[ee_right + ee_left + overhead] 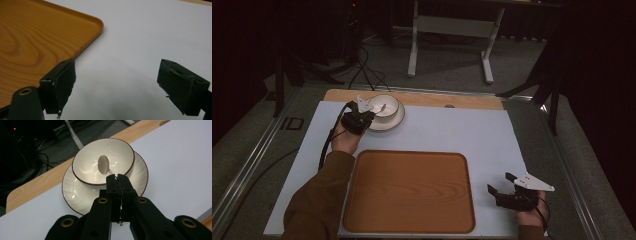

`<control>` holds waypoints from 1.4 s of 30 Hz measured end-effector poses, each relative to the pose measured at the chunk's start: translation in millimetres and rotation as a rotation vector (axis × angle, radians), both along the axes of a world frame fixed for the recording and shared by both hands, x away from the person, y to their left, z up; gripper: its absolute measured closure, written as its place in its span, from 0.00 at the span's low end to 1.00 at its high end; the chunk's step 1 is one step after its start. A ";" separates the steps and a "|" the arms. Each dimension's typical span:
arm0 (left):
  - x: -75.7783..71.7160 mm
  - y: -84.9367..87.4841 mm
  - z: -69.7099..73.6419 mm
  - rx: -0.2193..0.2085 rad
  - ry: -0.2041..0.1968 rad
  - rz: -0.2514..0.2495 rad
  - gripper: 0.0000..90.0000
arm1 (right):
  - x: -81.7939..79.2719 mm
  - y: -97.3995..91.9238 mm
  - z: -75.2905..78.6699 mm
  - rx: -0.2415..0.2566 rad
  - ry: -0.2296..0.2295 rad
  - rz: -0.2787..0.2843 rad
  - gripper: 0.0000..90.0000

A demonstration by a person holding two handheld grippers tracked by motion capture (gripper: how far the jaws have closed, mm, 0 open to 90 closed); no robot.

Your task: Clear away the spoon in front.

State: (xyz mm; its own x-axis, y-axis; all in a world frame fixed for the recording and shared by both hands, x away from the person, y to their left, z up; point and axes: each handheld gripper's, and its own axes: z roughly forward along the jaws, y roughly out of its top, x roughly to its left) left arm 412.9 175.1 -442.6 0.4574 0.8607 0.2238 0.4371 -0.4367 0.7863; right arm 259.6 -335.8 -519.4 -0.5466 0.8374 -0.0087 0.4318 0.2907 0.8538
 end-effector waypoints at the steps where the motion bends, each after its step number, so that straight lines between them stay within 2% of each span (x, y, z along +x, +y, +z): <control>1: -0.7 0.3 0.8 0.000 -0.002 0.000 0.99 | 0.0 0.0 0.0 0.001 0.000 0.000 0.17; 16: -12.3 3.9 13.3 0.013 -0.032 -0.016 0.99 | -0.3 0.2 0.2 0.002 -0.002 0.000 0.17; 42: -39.5 6.3 36.6 -0.013 -0.076 -0.056 0.99 | -0.6 0.5 0.3 0.003 -0.002 0.000 0.17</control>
